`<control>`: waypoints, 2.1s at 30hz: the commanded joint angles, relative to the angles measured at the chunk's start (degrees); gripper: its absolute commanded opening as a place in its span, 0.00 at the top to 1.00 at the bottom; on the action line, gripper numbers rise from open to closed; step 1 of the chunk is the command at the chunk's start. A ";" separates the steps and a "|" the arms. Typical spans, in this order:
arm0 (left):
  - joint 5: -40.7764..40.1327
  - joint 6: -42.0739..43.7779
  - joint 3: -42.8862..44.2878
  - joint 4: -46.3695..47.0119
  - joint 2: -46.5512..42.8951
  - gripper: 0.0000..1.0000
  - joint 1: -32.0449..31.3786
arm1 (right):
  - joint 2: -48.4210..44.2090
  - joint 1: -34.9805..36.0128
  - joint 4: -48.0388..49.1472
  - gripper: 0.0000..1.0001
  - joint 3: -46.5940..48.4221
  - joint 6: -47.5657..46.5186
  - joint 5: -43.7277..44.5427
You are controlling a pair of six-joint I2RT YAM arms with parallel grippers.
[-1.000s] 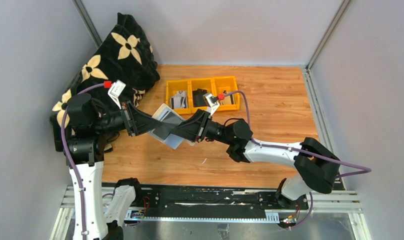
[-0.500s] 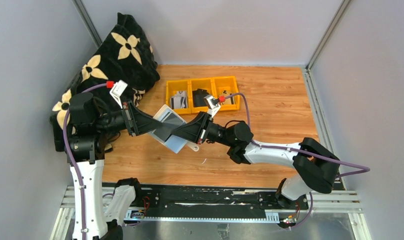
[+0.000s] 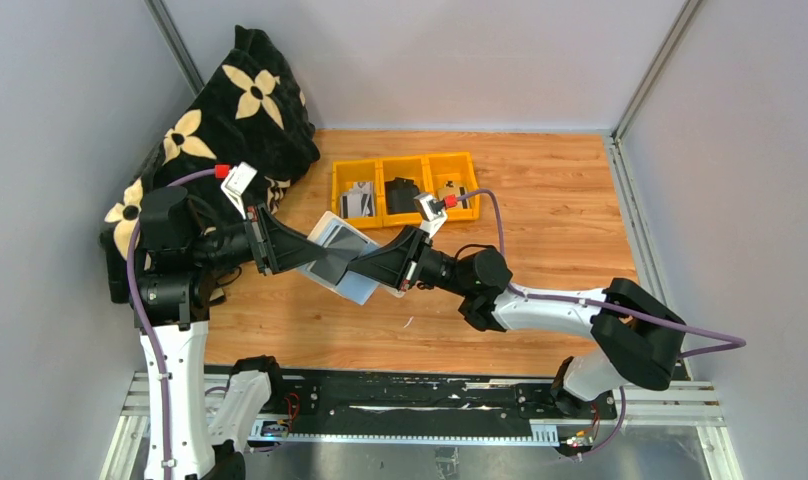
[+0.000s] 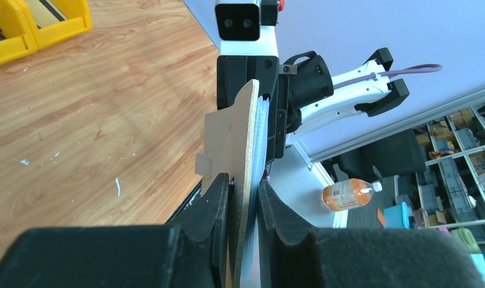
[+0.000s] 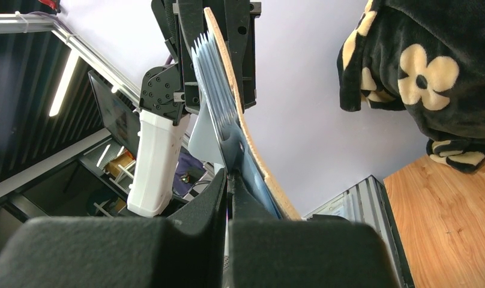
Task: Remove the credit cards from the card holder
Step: Remove the credit card from the card holder.
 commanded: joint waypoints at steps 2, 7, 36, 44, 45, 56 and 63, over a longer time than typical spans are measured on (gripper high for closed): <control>-0.35 -1.56 1.06 1.52 -0.66 0.92 0.09 | -1.22 -0.15 1.44 1.00 -0.81 -0.64 0.26; -1.88 -1.82 -0.62 1.79 -1.92 0.93 0.09 | -0.40 -0.05 0.27 0.87 1.26 -0.38 -0.58; -4.53 -27.43 -11.71 33.55 -8.08 0.83 0.09 | -3.17 -0.92 1.04 1.00 -2.87 -0.29 3.77; -6.29 -23.14 -10.33 29.98 -8.07 1.00 0.09 | -3.55 -0.93 0.27 1.00 -2.90 -0.14 3.62; -7.55 -20.90 -9.78 27.98 -8.12 1.00 0.09 | -3.26 -0.93 0.23 1.00 -2.23 0.02 3.16; -19.11 4.71 -1.28 7.70 -6.18 1.00 0.10 | -8.13 -5.67 -4.44 1.00 -5.32 -0.58 -0.32; -25.86 10.91 1.25 3.61 -5.12 1.00 0.09 | -14.40 -13.53 -20.13 1.00 -5.29 -3.46 -5.80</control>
